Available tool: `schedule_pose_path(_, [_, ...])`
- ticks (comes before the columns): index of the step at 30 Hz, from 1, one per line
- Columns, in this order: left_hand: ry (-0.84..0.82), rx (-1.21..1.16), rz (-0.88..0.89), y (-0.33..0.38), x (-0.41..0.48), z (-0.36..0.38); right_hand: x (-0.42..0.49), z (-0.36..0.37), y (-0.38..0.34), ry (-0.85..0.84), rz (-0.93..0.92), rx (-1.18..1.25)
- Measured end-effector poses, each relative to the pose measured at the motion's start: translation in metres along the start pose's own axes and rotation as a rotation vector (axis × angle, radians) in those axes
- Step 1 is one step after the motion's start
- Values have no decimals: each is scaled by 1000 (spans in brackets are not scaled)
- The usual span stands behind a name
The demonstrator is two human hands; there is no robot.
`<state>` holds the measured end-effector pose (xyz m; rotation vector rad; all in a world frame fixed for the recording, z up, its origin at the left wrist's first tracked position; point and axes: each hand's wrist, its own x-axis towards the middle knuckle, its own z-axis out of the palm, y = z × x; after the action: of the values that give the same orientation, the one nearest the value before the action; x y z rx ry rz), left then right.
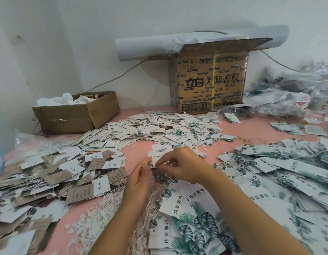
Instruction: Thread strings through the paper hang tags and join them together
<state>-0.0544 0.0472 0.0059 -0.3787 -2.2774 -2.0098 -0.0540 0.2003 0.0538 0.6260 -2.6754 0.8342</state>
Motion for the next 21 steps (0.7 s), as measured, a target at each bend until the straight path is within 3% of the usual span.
schedule_pose_path(5, [120,-141,-61,-4,3,-2,-4,-18,12,223,295,286])
schedule_pose_path(8, [183,-202,-105,-10,7,-5,-4,-27,21,401,458,593])
schedule_pose_path(12, [215,-244,-151,-15,11,-8,-4,-27,28,506,567,850])
schedule_pose_path(14, [217,-236,-147,-16,12,-9,-4,-23,32,492,629,731])
schedule_pose_path(16, [211,-224,-145,-17,12,-9,-5,-17,37,414,658,437])
schedule_pose_path(21, [200,-213,-139,-17,12,-9,-9,-1,44,8,587,-169])
